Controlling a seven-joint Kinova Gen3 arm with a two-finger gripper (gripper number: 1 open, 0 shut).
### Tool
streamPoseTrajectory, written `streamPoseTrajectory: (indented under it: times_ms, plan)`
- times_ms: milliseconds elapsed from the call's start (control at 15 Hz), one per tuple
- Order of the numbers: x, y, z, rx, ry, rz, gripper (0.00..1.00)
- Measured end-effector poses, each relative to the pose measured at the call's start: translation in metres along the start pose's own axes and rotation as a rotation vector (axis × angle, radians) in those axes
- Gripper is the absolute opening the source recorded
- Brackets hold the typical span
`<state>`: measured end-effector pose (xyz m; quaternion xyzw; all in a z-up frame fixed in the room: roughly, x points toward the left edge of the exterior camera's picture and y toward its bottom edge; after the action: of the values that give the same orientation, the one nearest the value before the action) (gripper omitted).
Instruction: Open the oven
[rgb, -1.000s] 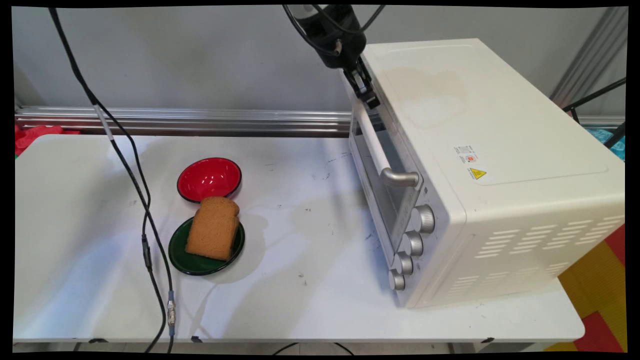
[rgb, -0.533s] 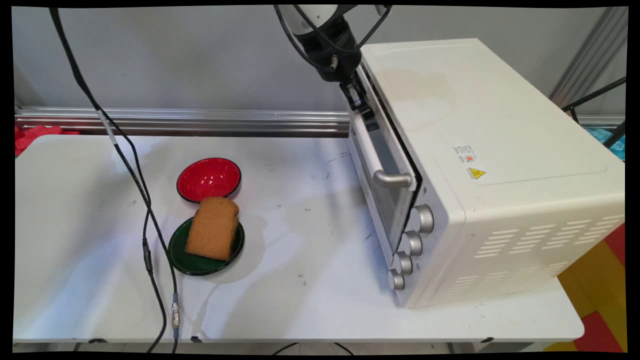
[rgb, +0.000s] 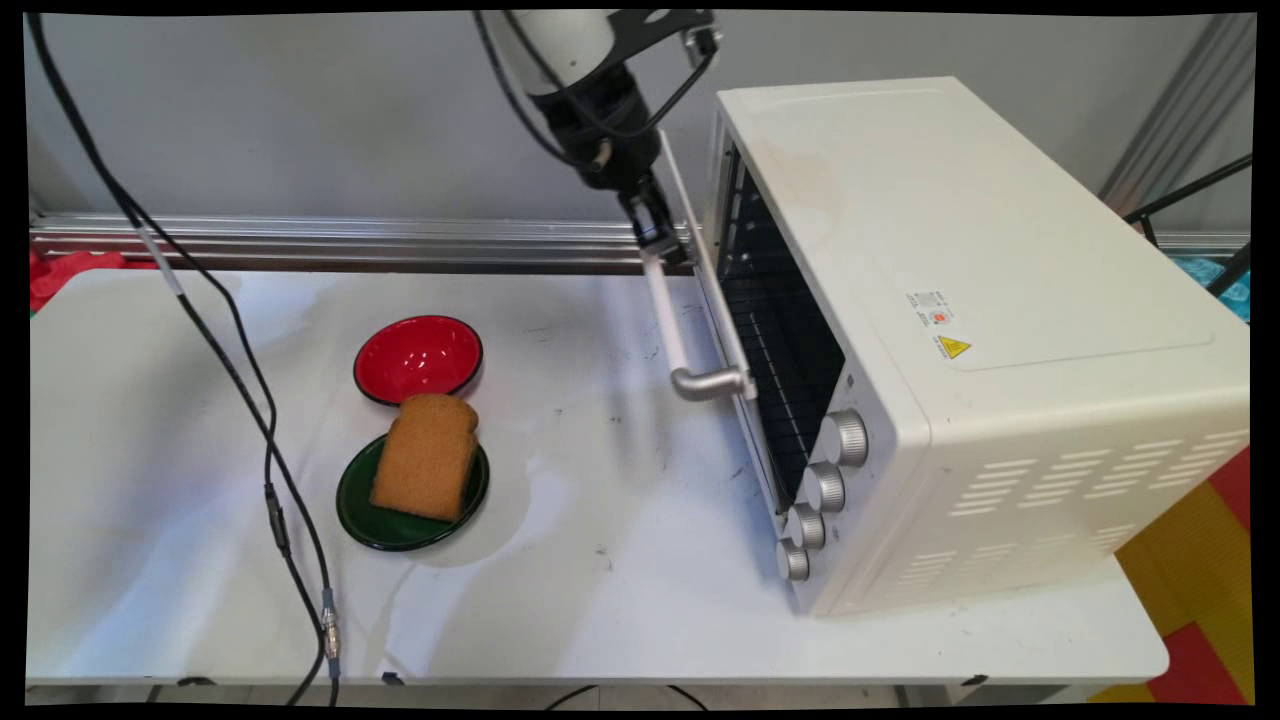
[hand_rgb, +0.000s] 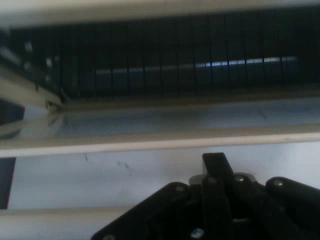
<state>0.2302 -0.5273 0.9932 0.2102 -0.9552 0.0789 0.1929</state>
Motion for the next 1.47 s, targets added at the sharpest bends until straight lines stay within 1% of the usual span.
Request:
streamPoseTrajectory:
  times_ms: [267,667,1000,1467]
  plan:
    - [-0.020,0.000,0.002,-0.002,-0.019,-0.008,0.00]
    - [-0.048,-0.004,0.011,0.008,-0.038,-0.017,0.00]
    - [-0.083,-0.011,0.023,0.016,-0.051,-0.031,0.00]
    - [-0.122,-0.015,0.032,0.006,-0.061,-0.053,0.00]
